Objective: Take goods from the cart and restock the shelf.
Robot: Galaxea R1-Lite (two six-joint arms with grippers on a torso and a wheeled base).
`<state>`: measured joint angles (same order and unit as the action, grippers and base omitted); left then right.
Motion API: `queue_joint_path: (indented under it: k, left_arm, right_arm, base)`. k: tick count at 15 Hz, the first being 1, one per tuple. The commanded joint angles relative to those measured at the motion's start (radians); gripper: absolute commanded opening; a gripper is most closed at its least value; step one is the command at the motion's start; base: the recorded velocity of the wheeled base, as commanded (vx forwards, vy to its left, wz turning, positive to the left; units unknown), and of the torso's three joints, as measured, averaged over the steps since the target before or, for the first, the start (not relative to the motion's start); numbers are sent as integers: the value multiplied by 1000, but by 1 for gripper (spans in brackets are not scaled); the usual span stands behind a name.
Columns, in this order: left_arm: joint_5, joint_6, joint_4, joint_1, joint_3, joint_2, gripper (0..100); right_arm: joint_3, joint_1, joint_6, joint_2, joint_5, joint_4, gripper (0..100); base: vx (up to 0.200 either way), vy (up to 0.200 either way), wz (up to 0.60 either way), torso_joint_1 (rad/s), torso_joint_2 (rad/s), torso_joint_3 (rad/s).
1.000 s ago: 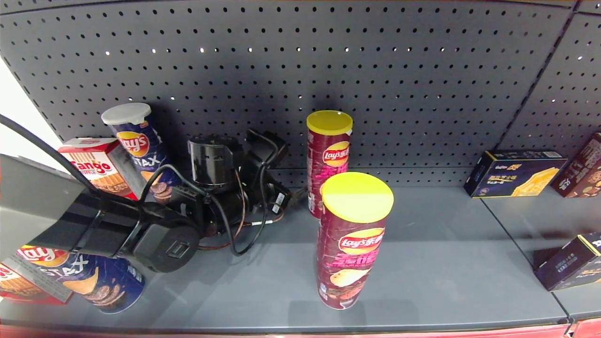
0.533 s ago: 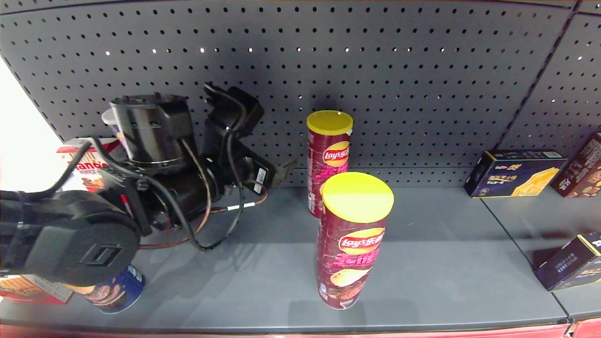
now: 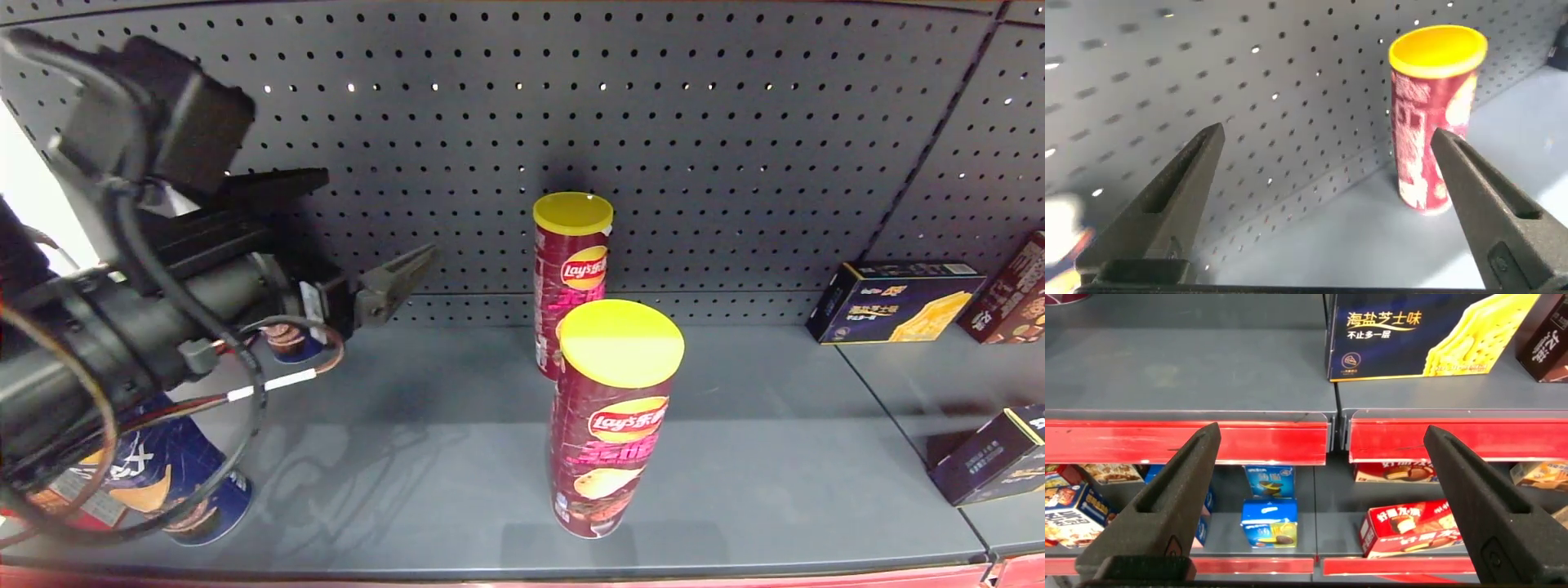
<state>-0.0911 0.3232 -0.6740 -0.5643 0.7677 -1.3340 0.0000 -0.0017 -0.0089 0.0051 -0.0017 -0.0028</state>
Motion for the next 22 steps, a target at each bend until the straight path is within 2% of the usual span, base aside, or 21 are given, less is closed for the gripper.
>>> queue_joint_path:
  k: [1, 5, 7, 8, 10, 12, 13, 14, 15, 18, 20, 22]
  left_arm:
    - [1, 2, 41, -16, -134, 257, 100]
    - [1, 2, 160, -42, -240, 510, 100]
    - [2, 2, 329, -42, -275, 708, 100]
    - [2, 0, 409, -22, -295, 805, 100]
    - [5, -6, 488, 130, -350, 961, 100]
    - [5, -12, 485, 219, -426, 1046, 100]
    - [5, -24, 481, 320, -493, 1101, 100]
    - [5, -35, 484, 388, -525, 1116, 100]
    - [5, -38, 487, 420, -561, 1130, 100]
    - [4, -39, 481, 442, -748, 1191, 100]
    - [4, -44, 528, 458, -768, 1247, 100]
    - [5, -69, 542, 472, -768, 1245, 100]
  right_arm:
    - [0, 0, 0, 1, 0, 0, 100]
    - [0, 0, 0, 1, 0, 0, 100]
    - [0, 0, 0, 3, 0, 0, 100]
    - [0, 0, 0, 1, 0, 0, 100]
    - [0, 0, 0, 1, 0, 0, 100]
    - [0, 0, 0, 1, 0, 0, 100]
    - [0, 0, 0, 1, 0, 0, 100]
    - [0, 0, 0, 3, 0, 0, 100]
    - [0, 0, 0, 1, 0, 0, 100]
    - [0, 0, 0, 1, 0, 0, 100]
    - [0, 0, 0, 1, 0, 0, 100]
    - [0, 0, 0, 1, 0, 0, 100]
  base:
    - [0, 0, 0, 0, 0, 0]
    - [0, 0, 0, 0, 0, 0]
    - [0, 0, 0, 0, 0, 0]
    - [0, 0, 0, 0, 0, 0]
    - [0, 0, 0, 0, 0, 0]
    - [0, 0, 0, 0, 0, 0]
    - [0, 0, 0, 0, 0, 0]
    - [0, 0, 0, 0, 0, 0]
    - [0, 0, 0, 0, 0, 0]
    - [0, 0, 0, 0, 0, 0]
    - [0, 0, 0, 0, 0, 0]
    - [0, 0, 0, 0, 0, 0]
